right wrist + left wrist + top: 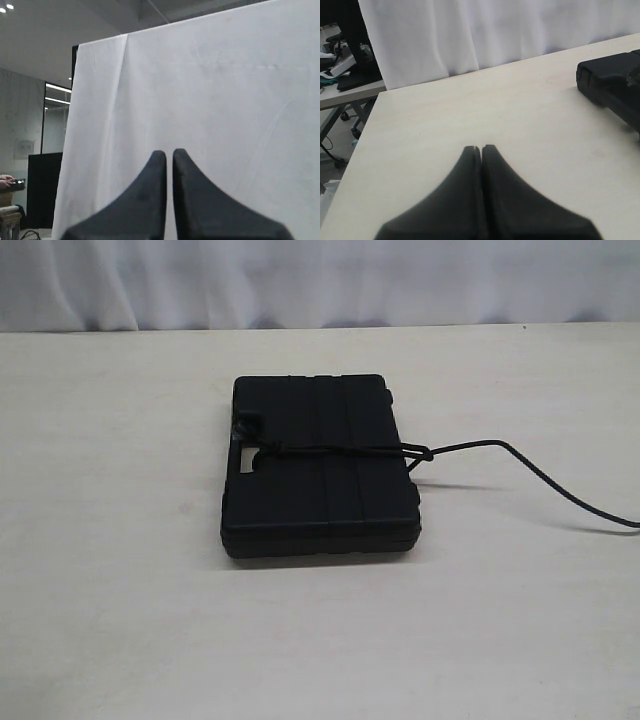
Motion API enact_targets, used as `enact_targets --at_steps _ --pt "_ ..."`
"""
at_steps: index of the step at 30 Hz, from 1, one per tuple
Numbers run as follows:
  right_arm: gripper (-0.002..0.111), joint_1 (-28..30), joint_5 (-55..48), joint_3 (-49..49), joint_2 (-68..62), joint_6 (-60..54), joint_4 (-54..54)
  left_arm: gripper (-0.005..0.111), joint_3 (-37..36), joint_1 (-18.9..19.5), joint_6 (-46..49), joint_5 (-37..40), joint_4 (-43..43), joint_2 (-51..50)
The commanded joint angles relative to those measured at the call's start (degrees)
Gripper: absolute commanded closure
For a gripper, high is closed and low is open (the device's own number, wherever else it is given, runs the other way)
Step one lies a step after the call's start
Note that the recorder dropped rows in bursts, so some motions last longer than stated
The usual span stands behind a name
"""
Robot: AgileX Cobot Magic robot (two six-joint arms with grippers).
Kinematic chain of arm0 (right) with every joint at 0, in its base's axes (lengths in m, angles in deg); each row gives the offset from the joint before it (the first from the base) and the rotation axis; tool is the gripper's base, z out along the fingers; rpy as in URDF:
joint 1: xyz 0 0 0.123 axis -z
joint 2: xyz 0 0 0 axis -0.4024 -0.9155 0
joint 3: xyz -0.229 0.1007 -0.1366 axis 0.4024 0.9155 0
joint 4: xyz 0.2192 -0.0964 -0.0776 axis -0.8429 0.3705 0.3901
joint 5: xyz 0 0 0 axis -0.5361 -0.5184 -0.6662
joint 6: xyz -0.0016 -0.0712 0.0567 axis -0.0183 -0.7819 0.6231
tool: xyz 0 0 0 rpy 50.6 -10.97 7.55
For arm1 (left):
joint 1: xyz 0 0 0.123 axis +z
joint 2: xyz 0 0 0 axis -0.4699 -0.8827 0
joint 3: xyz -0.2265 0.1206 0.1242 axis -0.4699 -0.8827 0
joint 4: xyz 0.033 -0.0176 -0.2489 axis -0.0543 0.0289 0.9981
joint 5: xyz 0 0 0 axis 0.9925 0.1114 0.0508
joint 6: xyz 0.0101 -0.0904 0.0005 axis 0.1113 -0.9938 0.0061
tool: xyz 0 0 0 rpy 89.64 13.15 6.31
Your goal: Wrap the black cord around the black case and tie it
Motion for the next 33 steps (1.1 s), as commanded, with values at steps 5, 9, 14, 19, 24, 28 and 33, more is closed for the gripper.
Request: enact_targets --at_steps 5,9,14,19,24,28,33 --pt "0.104 2.8 0.1 -0.2 4.0 0.1 0.1 0.107 -0.1 0.0 -0.5 -0.3 0.1 0.2" --pt "0.104 11.3 -0.1 -0.2 4.0 0.1 0.0 0.107 -0.1 0.0 -0.5 -0.3 0.1 0.2" --pt "0.104 17.2 -0.1 -0.2 4.0 0.1 0.0 0.107 -0.1 0.0 -0.3 -0.3 0.1 0.2" --pt "0.104 17.4 -0.1 -0.2 4.0 0.1 0.0 0.107 -0.1 0.0 -0.3 -0.3 0.1 0.2" --pt "0.104 17.4 -0.1 -0.2 4.0 0.1 0.0 0.107 -0.1 0.0 -0.3 -0.3 0.1 0.2" --pt "0.104 17.4 -0.1 -0.2 4.0 0.1 0.0 0.107 -0.1 0.0 -0.3 -0.3 0.1 0.2" --pt "0.104 17.4 -0.2 -0.2 4.0 0.1 0.0 0.107 -0.1 0.0 -0.3 -0.3 0.1 0.2"
